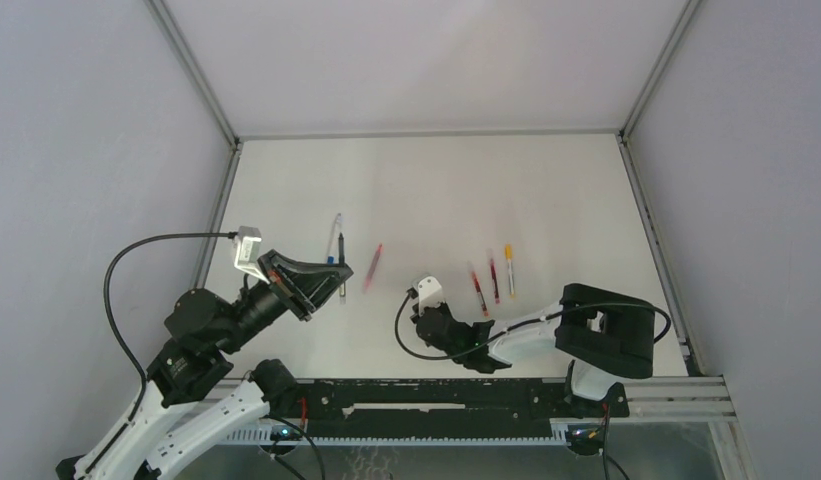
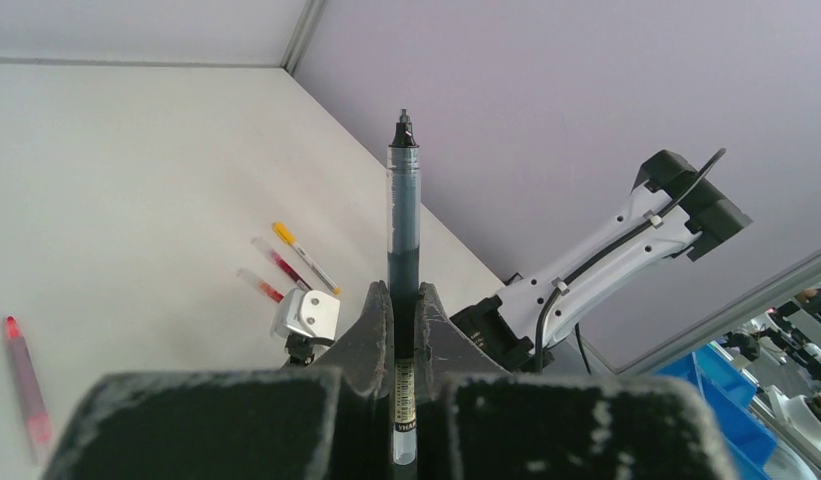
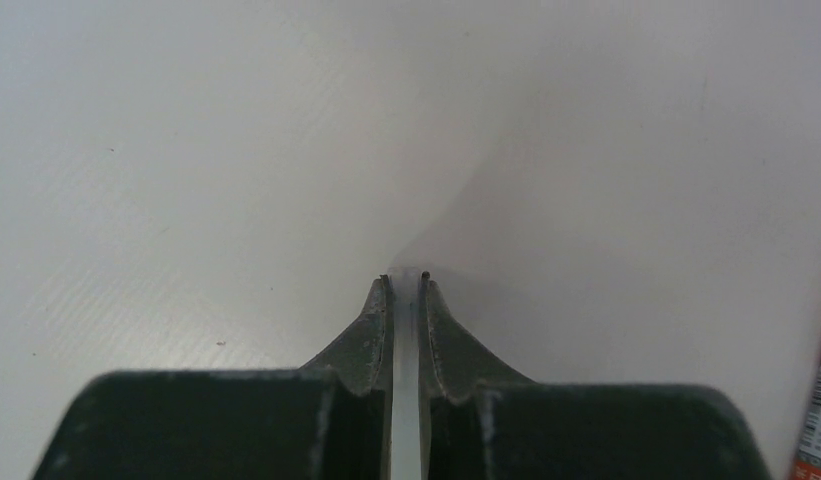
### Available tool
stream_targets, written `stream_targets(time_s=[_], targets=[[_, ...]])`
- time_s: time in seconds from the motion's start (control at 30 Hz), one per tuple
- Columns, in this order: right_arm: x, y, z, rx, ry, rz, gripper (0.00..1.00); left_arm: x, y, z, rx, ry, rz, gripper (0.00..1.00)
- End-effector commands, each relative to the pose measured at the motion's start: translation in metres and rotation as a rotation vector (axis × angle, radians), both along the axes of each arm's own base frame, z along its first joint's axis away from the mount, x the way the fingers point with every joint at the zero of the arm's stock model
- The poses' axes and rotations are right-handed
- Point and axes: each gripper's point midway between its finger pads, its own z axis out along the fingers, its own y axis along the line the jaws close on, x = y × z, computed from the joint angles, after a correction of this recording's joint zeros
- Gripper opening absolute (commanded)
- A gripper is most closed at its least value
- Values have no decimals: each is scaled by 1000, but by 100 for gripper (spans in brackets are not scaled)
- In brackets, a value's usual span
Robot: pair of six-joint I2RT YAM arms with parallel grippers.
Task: Insert the pens into the pen caps
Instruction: Insert the pen cap onto the pen.
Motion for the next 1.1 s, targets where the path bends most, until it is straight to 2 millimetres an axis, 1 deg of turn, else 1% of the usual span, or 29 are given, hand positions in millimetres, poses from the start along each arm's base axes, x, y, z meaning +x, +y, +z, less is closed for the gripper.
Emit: stream_targets(time_s=[0.0, 0.13, 0.2, 0.23, 0.27, 0.3, 0.37, 0.43, 0.47, 0.5, 0.53, 0.6, 0.63, 0.7, 0.73, 0.8, 0.83, 0.87, 0.93, 1.0, 1.03, 1.07], targets=[[-22, -28, -45, -144, 96, 35, 9, 4, 0, -6, 0, 17, 14, 0], [-20, -30, -46, -125, 110, 34, 9, 4, 0, -11, 3, 29, 15, 0], [-20, -29, -42, -119, 101, 41, 7, 4, 1, -10, 1, 31, 19, 0], [-19, -28, -37, -114, 91, 47, 4, 4, 1, -10, 1, 32, 21, 0], [-17, -25, -28, -102, 74, 56, 1, 5, 2, -11, 3, 33, 24, 0], [-14, -23, -16, -92, 52, 55, 0, 5, 2, -11, 8, 36, 26, 0], [-5, -20, 23, -58, -17, 53, 0, 4, 3, -13, 22, 40, 25, 0], [5, -20, 83, 17, -125, 48, 0, 2, 3, -13, 36, 43, 16, 0], [8, -19, 113, 56, -183, 65, 0, 0, 3, -14, 44, 46, 11, 0], [8, -19, 147, 112, -252, 97, 0, -1, 2, -14, 50, 48, 1, 0], [7, -20, 181, 138, -350, 167, 0, -3, 2, -14, 55, 50, -7, 0], [-6, -21, 243, 239, -514, 307, 0, -7, 0, -13, 55, 51, -29, 0], [-14, -24, 271, 222, -655, 410, 0, -9, -1, -12, 50, 52, -39, 0], [-35, -32, 317, 184, -928, 596, 0, -13, -4, -9, 39, 48, -71, 0], [-45, -36, 335, 134, -1077, 678, 0, -15, -6, -6, 31, 43, -90, 0], [-54, -45, 363, 11, -1304, 767, 0, -19, -11, 0, 20, 39, -123, 0], [-53, -49, 373, -66, -1359, 789, 0, -20, -13, 2, 20, 38, -135, 0], [-52, -57, 399, -127, -1418, 785, 0, -20, -16, 3, 24, 44, -147, 0], [-45, -65, 412, -325, -1485, 821, 0, -21, -20, 8, 24, 51, -171, 0], [-36, -73, 430, -490, -1565, 795, 0, -23, -26, 12, 21, 57, -204, 0], [-29, -73, 429, -599, -1574, 813, 0, -24, -29, 14, 19, 60, -220, 0], [-22, -75, 432, -700, -1590, 810, 0, -25, -32, 16, 17, 61, -235, 0]])
